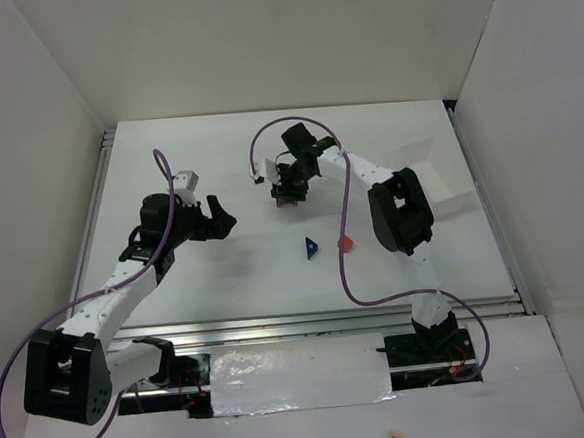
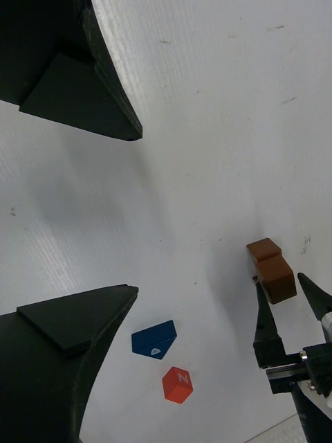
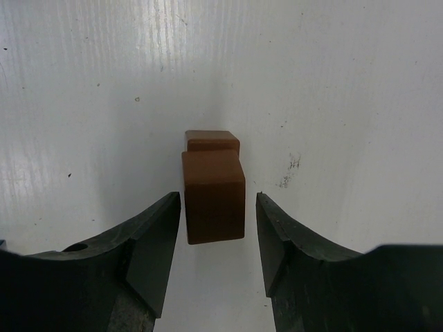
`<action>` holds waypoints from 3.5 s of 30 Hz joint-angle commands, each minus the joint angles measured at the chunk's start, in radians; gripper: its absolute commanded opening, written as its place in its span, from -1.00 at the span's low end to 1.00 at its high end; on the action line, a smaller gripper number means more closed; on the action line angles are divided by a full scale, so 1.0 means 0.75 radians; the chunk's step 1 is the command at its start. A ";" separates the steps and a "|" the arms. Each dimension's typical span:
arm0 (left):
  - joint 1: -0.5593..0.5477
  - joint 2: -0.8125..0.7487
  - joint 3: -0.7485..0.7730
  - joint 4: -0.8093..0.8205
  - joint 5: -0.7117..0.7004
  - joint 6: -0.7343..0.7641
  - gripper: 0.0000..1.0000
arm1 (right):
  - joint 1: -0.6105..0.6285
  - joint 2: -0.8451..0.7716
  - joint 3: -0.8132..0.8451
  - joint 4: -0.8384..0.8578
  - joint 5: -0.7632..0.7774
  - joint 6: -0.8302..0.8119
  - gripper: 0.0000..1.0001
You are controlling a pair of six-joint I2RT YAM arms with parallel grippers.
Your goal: Build the wood block tower
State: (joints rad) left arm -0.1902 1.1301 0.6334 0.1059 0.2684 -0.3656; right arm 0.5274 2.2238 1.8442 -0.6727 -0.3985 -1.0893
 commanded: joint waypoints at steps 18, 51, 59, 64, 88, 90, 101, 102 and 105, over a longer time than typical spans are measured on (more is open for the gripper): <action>0.008 -0.008 0.016 0.061 0.043 0.025 0.99 | 0.013 -0.024 -0.017 0.097 0.018 0.031 0.11; 0.008 -0.014 0.016 0.065 0.074 0.031 0.99 | 0.021 -0.120 -0.050 0.097 0.004 -0.030 0.52; 0.006 -0.042 0.072 -0.016 0.021 0.029 0.99 | 0.007 -0.308 -0.176 0.179 0.002 0.055 0.99; 0.002 -0.128 0.080 -0.061 0.033 0.021 0.99 | -0.018 -0.622 -0.456 0.401 0.026 0.288 0.99; -0.691 0.430 0.585 -0.282 -0.040 0.267 0.99 | -0.382 -1.733 -1.426 0.347 0.887 2.129 0.99; -0.748 0.538 0.669 -0.313 -0.053 0.297 0.99 | -0.423 -1.766 -1.465 0.316 0.879 2.146 0.99; -0.973 1.029 1.057 -0.370 -0.206 0.353 0.95 | -0.681 -1.946 -1.575 0.285 0.785 2.156 0.99; -0.982 1.062 1.086 -0.399 -0.227 0.351 0.94 | -0.691 -1.951 -1.581 0.294 0.771 2.154 0.99; -1.014 1.182 1.192 -0.438 -0.315 0.342 0.88 | -0.731 -1.961 -1.592 0.306 0.730 2.150 1.00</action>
State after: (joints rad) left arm -0.9279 1.9656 1.4437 -0.1902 0.1184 -0.1291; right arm 0.0101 0.7704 0.6605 -0.4599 0.1932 0.5129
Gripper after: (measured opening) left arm 0.949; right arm 0.996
